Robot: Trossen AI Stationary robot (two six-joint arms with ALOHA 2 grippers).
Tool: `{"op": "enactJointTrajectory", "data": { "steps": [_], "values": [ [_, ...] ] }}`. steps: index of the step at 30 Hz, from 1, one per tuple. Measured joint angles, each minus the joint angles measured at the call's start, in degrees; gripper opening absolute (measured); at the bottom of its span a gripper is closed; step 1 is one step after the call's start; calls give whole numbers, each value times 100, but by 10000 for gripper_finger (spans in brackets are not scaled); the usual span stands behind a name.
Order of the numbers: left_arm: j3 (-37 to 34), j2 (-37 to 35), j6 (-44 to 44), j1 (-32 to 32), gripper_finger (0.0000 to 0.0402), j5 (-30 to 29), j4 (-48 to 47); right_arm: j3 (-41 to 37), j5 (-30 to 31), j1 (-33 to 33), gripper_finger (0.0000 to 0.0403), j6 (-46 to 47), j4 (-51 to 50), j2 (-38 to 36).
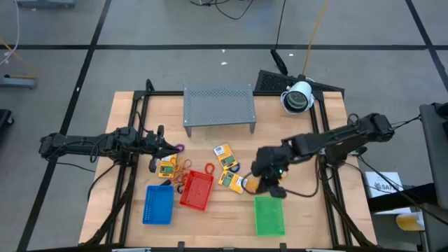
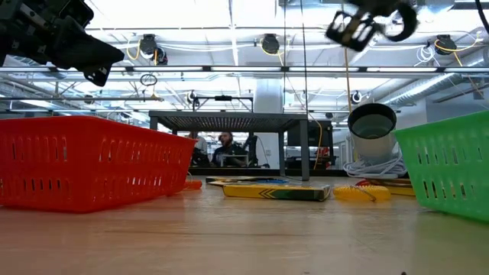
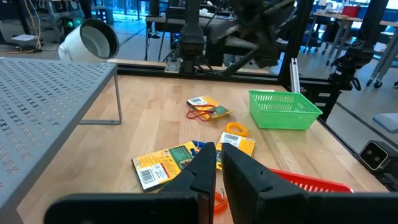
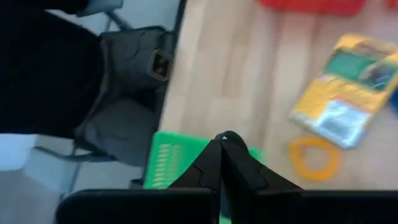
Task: Pick & Place Office Desk Supplies
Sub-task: Put the top black rubber band into the green basket
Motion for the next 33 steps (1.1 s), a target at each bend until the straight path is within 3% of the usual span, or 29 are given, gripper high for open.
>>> {"op": "enactJointTrajectory", "data": {
  "steps": [3, 12, 23, 33],
  "values": [
    [0, 1, 0, 0, 33, 0, 28, 0, 134, 412, 0, 254, 49, 6],
    [0, 1, 4, 1, 33, 0, 90, -229, 1428, 1277, 0, 890, 423, 1],
    [0, 1, -179, 0, 33, -7, 87, -1841, 1425, 1729, 0, 2211, 2601, 8],
    [0, 1, -633, 0, 33, -11, 83, -2517, 1453, 1767, 0, 2286, 2926, 8]
  ]
}}
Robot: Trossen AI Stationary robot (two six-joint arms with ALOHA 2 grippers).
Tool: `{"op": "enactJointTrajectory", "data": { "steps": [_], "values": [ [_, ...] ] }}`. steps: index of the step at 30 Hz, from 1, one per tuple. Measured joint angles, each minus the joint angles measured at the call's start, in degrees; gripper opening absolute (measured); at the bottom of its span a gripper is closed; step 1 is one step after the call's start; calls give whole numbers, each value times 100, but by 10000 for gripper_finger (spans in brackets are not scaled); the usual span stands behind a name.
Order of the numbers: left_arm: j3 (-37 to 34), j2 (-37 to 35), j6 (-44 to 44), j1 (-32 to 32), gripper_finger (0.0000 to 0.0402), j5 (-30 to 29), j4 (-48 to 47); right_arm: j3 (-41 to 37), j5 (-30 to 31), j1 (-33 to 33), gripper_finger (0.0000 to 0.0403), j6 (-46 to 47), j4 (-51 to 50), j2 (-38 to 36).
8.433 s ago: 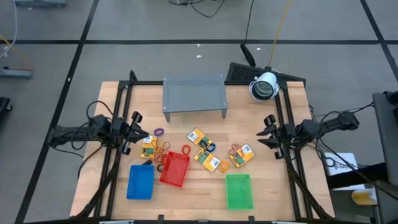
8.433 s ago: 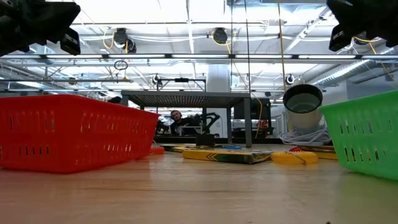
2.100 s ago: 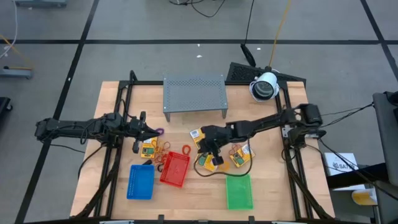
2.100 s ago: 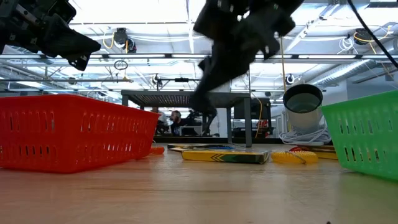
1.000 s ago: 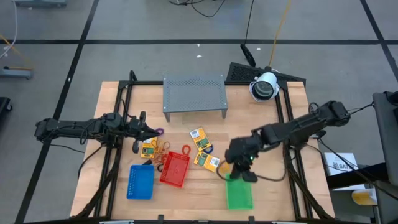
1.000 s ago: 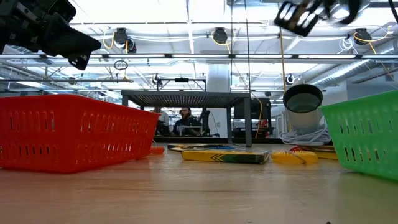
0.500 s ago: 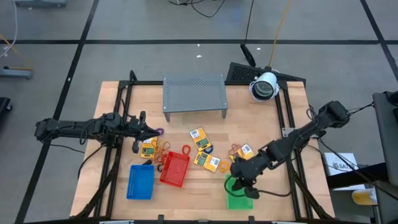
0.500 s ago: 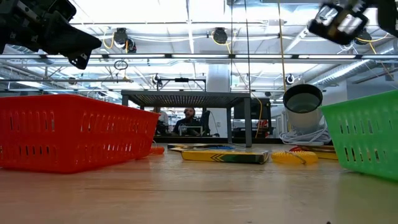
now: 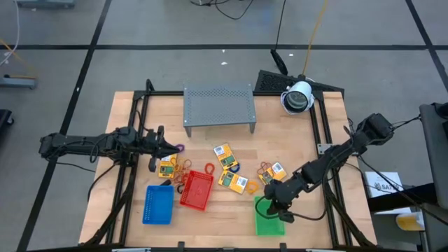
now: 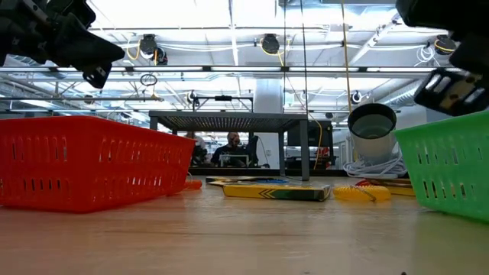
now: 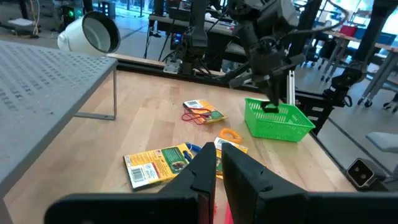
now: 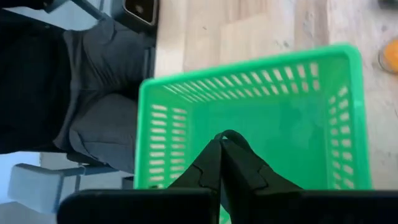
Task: Pick & Place Office Desk Supplies
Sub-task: Put the top black rubber band into the green basket, then put the right red rubber band into the green basket
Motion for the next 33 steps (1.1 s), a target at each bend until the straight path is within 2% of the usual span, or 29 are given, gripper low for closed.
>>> {"op": "enactJointTrajectory", "data": {
  "steps": [9, 19, 23, 28, 33],
  "values": [
    [0, 284, -530, 0, 33, 4, -13, -321, 284, -1, 11, 143, 169, 0],
    [-2, 849, -785, 0, 33, -285, 189, -357, 274, 0, 99, 116, 684, 0],
    [-2, 1025, -554, 0, 33, -286, 569, -357, 263, -3, 123, 16, 1124, 0],
    [-2, 1173, -365, -2, 33, -261, 1164, -357, 257, -122, 133, -374, 1875, 0],
    [-2, 1241, -315, -2, 33, -82, 1379, -357, 255, -375, 132, -783, 2275, 0]
  ]
}}
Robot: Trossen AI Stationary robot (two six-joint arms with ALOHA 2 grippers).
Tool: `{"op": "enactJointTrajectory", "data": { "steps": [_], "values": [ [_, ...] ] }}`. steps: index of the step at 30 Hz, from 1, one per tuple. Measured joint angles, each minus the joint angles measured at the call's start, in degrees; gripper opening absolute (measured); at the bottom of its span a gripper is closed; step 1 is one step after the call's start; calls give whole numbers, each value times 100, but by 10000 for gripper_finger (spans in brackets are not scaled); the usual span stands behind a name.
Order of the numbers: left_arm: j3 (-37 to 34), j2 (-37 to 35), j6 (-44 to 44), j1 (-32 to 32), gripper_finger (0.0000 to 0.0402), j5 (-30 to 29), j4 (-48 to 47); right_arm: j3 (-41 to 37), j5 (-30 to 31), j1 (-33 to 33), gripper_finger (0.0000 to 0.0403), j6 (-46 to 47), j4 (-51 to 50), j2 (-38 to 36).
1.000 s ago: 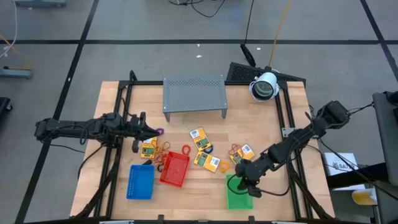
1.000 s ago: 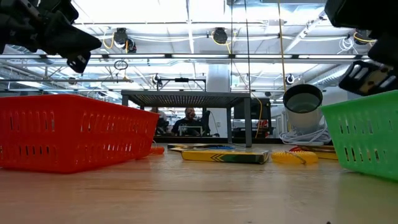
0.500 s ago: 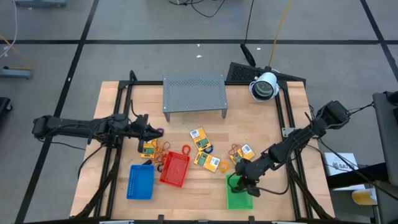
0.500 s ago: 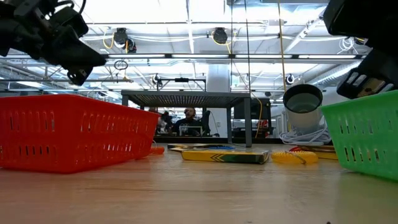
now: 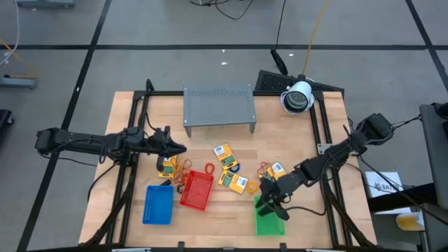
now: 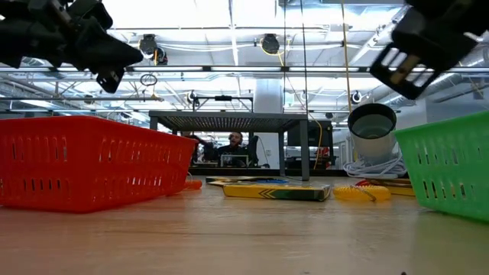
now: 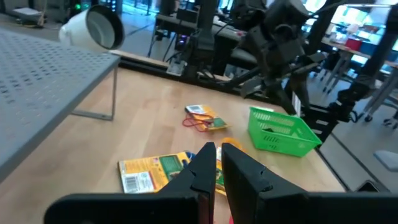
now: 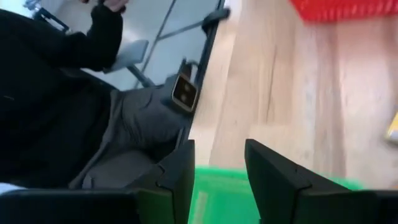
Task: Pick & Place Office Desk Supplies
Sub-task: Put the right red rubber band into the green basket
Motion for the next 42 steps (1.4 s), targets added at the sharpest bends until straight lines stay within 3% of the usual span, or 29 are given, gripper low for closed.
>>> {"op": "enactJointTrajectory", "data": {
  "steps": [7, 13, 26, 32, 42],
  "values": [
    [0, 0, 121, 0, 33, 104, 145, 0, -48, -526, 122, -963, -258, 0],
    [0, -2, 177, 0, 33, 104, 189, 0, -651, -1259, 121, -1437, -747, 0],
    [0, -2, 288, 0, 33, 100, 210, 0, -672, -2816, 127, -2367, -3029, 0],
    [0, -2, 299, 0, 33, 98, 208, 0, -104, -3071, 153, -2767, -3439, 0],
    [0, -3, 303, 1, 33, 98, 180, 0, -103, -3160, 178, -2834, -3826, 0]
  ]
}}
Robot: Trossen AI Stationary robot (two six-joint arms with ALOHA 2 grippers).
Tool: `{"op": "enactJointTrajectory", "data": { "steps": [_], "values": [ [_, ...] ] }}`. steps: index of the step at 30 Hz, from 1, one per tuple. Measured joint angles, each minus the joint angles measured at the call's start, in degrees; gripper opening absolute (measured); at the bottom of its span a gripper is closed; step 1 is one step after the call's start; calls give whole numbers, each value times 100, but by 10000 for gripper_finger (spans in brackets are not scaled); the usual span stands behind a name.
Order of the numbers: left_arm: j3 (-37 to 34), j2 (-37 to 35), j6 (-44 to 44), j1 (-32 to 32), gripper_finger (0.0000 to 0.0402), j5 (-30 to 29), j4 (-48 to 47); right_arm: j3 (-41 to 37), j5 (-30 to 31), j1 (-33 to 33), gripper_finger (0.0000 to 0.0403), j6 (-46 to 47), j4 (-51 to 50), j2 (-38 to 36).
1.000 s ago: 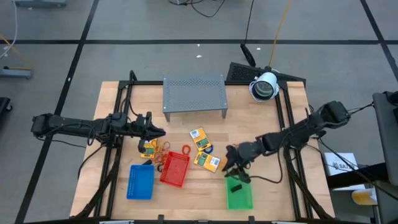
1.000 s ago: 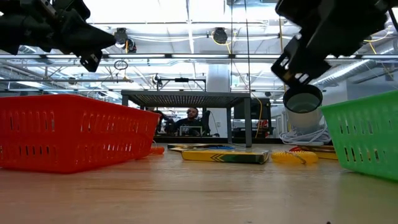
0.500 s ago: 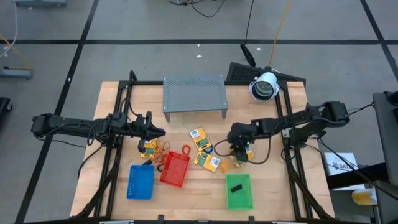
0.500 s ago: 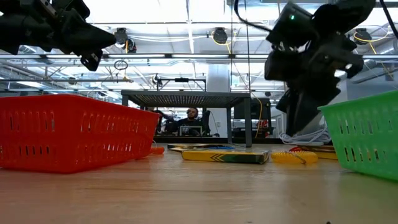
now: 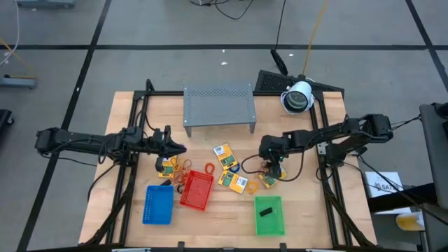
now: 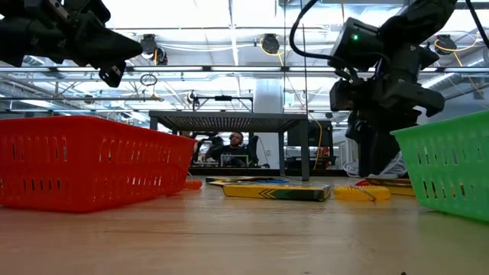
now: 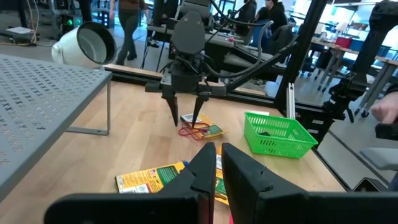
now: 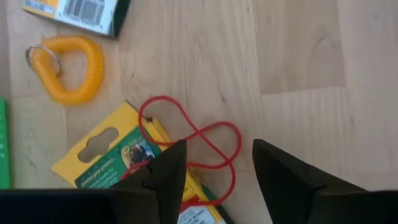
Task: Pick & Place Office Desk Supplies
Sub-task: Put the right red rubber band into the green basket
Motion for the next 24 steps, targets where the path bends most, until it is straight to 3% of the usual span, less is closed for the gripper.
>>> {"op": "enactJointTrajectory", "data": {
  "steps": [5, 13, 20, 24],
  "values": [
    [0, -1, 91, -1, 33, -4, -30, 0, 327, 2, 175, -9, -19, 0],
    [0, -1, 99, 1, 33, -4, -30, -130, 273, 13, 170, 152, -63, 0],
    [0, 1, 109, 1, 33, -4, -30, -535, 436, 139, 167, 490, 478, -24],
    [0, -1, 109, 0, 33, -4, -27, -602, 725, 259, 145, 617, 527, -22]
  ]
}}
